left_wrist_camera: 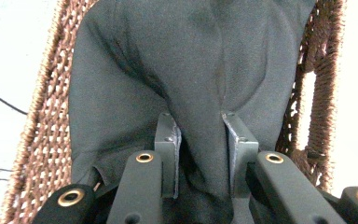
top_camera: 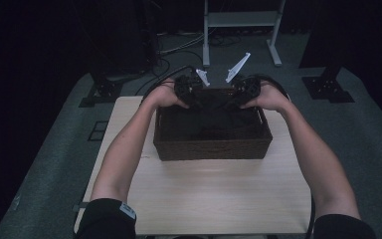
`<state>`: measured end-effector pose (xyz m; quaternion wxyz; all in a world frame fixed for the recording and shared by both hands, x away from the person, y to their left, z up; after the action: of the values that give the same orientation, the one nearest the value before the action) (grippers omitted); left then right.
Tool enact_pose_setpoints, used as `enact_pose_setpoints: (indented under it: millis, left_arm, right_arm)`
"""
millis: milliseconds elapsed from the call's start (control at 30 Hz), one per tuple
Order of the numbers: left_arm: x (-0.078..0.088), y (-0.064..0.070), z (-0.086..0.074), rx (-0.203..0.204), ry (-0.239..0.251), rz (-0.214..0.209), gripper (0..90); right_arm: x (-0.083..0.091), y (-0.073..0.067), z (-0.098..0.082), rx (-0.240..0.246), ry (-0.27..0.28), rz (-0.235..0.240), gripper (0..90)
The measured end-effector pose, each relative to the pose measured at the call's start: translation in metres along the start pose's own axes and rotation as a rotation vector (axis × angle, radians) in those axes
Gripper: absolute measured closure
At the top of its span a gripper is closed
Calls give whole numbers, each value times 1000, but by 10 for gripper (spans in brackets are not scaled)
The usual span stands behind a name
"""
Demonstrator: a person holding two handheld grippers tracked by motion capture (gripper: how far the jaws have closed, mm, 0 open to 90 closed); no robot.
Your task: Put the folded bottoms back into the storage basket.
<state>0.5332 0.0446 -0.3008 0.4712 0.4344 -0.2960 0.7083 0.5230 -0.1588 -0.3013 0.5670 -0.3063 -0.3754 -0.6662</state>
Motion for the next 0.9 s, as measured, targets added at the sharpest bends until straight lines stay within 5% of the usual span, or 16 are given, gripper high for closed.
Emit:
enact_pose_setpoints:
  millis: [900]
  left_arm:
    - [-27, 3, -10, 4, -29, -7, 709]
  right_arm:
    - [-25, -5, -17, -42, -3, 33, 719]
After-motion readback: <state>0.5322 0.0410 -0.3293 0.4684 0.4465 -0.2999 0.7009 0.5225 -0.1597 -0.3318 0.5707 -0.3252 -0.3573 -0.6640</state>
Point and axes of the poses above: each handheld gripper's, and its own axes: x roughly backward along the jaws, z roughly out of its top, y roughly to its right, the point moved 1 cm from there along -x, roughly forward along the jaws, and after that the axes turned 15 degrees about x, right-handed, at the moved point
